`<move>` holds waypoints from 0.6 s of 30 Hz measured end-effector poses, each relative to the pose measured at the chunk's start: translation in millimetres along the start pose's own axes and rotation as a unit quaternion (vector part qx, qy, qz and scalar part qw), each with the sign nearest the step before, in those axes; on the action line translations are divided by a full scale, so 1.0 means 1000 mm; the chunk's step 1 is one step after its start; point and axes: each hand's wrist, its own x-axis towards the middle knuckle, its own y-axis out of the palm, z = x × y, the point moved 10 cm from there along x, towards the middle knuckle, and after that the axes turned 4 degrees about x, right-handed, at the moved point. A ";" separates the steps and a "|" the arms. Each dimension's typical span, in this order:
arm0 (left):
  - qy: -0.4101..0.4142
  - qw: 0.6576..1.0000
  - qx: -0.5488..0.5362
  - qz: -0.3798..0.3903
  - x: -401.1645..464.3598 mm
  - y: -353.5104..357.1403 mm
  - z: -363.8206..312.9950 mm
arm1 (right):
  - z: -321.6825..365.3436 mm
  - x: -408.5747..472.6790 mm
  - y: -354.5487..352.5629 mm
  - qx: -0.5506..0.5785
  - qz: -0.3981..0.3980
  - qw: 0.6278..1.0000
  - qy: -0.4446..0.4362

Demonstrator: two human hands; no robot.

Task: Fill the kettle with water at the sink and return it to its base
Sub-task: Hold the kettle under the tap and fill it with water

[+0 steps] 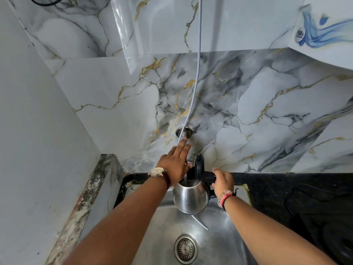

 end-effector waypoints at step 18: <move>-0.028 0.994 0.057 0.088 0.010 -0.001 0.005 | 0.003 0.003 0.002 -0.027 -0.010 0.999 -0.027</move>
